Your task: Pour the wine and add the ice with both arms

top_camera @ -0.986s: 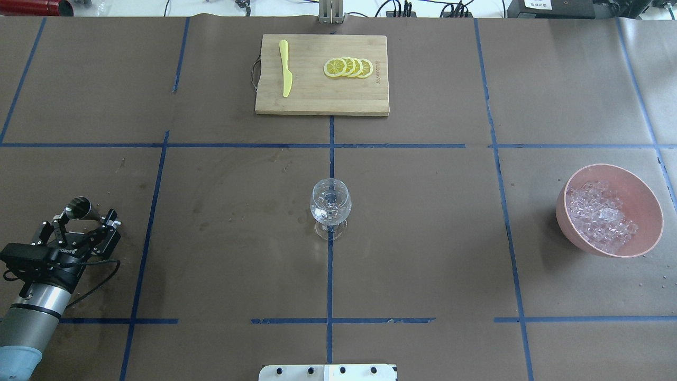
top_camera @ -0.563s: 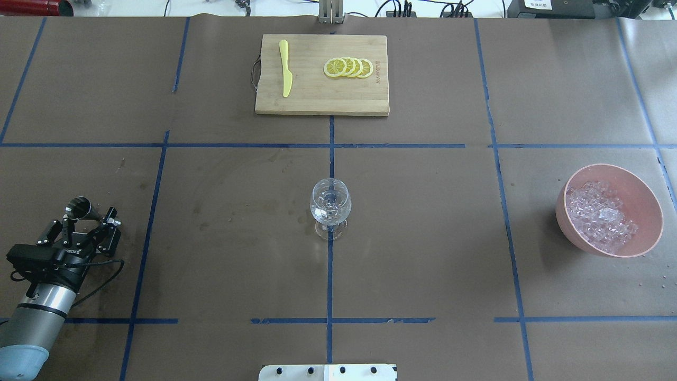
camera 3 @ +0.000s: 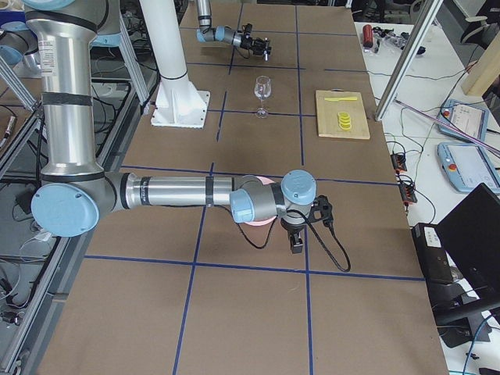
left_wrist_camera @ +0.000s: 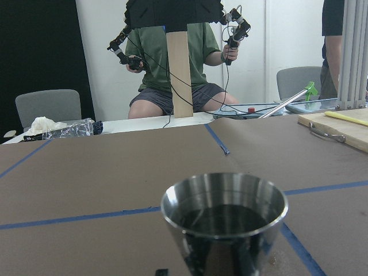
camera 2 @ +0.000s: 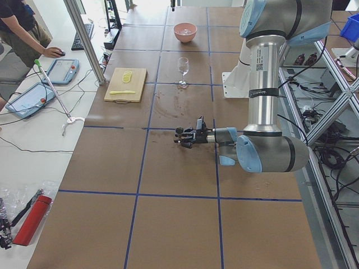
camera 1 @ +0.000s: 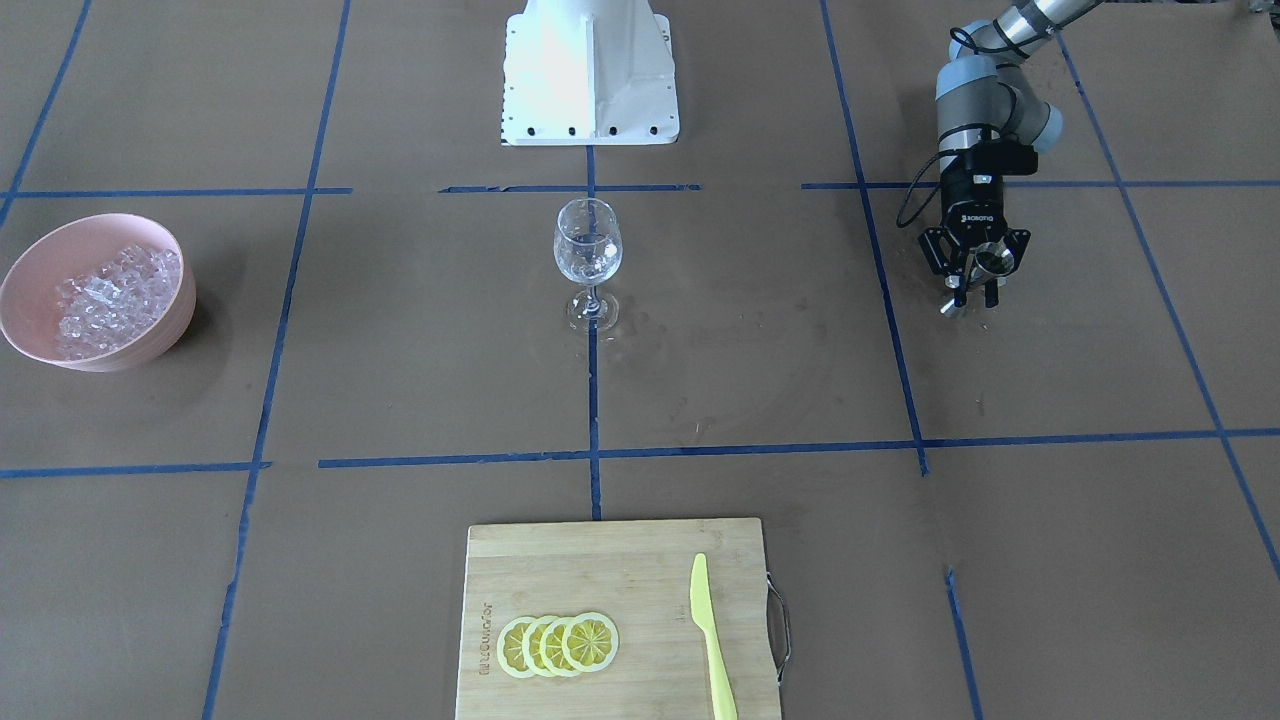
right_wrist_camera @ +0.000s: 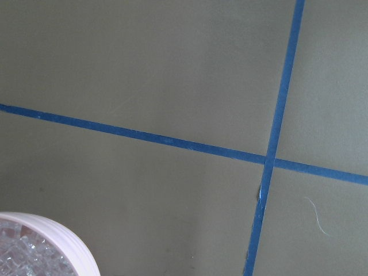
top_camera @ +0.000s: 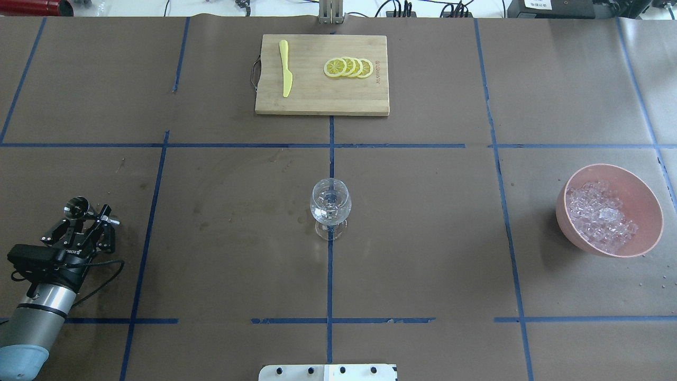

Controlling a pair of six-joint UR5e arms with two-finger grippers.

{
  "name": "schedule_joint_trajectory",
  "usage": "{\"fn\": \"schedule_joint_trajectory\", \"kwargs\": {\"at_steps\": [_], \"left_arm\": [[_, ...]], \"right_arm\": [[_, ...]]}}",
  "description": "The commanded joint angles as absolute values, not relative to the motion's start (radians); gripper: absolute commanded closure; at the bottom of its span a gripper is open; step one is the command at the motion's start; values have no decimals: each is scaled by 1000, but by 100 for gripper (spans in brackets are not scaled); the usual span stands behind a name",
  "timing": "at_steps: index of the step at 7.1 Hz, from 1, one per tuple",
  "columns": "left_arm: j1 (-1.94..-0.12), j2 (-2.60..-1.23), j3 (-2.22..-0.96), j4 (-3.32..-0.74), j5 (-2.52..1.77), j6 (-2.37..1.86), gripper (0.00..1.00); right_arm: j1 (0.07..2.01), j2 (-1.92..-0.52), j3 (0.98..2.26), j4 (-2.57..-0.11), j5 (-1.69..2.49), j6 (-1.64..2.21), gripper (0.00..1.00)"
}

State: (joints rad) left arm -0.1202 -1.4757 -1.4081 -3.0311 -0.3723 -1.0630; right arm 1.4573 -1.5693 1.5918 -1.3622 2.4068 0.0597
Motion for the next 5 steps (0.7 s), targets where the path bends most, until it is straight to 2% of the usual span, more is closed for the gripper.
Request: {"fn": "schedule_joint_trajectory", "kwargs": {"at_steps": [1,2,4,5], "left_arm": [[-120,-1476,-1408,-3031,-374,-1062,76],[-120,-1476,-1410,-3031,-374,-1060,100],[-121,-1468,-1448,-3054,-388,-1010,100],[-123,-1465,-1538,-3062,-400,-862,100]], "right_arm": [[1457,-1569,1589,-1362,2407,60,0],[1457,-1569,1589,-1362,2407,60,0],[1457,-1569,1592,-1362,2407,60,0],[1457,-1566,1594,-1362,2407,61,0]]}}
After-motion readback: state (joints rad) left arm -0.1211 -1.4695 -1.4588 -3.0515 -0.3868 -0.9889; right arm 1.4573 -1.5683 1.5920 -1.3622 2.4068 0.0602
